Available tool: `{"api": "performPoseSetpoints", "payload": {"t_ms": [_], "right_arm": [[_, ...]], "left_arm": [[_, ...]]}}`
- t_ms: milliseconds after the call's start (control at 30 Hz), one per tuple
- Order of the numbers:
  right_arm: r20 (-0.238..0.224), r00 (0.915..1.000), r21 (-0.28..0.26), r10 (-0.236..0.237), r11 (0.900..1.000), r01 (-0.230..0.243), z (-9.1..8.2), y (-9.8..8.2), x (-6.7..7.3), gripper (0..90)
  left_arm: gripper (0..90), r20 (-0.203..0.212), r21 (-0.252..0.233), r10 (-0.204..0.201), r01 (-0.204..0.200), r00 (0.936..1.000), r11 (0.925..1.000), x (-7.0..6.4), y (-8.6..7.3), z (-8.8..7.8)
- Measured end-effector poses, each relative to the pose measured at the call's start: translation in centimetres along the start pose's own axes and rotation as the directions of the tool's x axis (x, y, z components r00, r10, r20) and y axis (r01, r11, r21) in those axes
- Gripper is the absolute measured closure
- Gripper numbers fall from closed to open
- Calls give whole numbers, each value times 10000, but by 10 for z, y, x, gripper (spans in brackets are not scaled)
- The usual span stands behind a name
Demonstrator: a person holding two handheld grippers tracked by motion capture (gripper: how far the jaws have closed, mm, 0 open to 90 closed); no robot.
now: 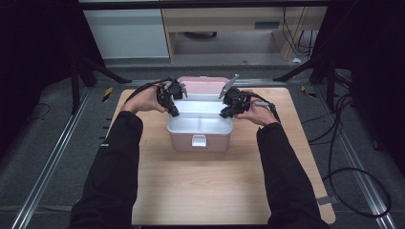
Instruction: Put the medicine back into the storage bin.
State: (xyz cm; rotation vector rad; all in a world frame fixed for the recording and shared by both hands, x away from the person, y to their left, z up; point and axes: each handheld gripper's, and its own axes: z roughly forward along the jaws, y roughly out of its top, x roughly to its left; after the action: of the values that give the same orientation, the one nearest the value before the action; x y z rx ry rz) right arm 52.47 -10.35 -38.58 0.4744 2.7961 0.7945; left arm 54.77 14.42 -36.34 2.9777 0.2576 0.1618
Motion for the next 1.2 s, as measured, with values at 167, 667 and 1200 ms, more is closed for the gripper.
{"api": "performPoseSetpoints", "payload": {"t_ms": [167,667,1200], "right_arm": [[60,9996,243,-292,9993,290,2,-1,5,807],[59,9985,214,-550,9983,548,2,-12,31,794],[1277,9806,-1755,1484,9765,-1249,-46,-22,40,523]], "left_arm": [[838,193,101,45,-47,9998,9999,-3,-1,10],[844,101,-308,226,-223,9997,9993,-39,-13,9],[486,-1248,-3131,-2090,1614,9699,9359,-65,-47,-35]]}}
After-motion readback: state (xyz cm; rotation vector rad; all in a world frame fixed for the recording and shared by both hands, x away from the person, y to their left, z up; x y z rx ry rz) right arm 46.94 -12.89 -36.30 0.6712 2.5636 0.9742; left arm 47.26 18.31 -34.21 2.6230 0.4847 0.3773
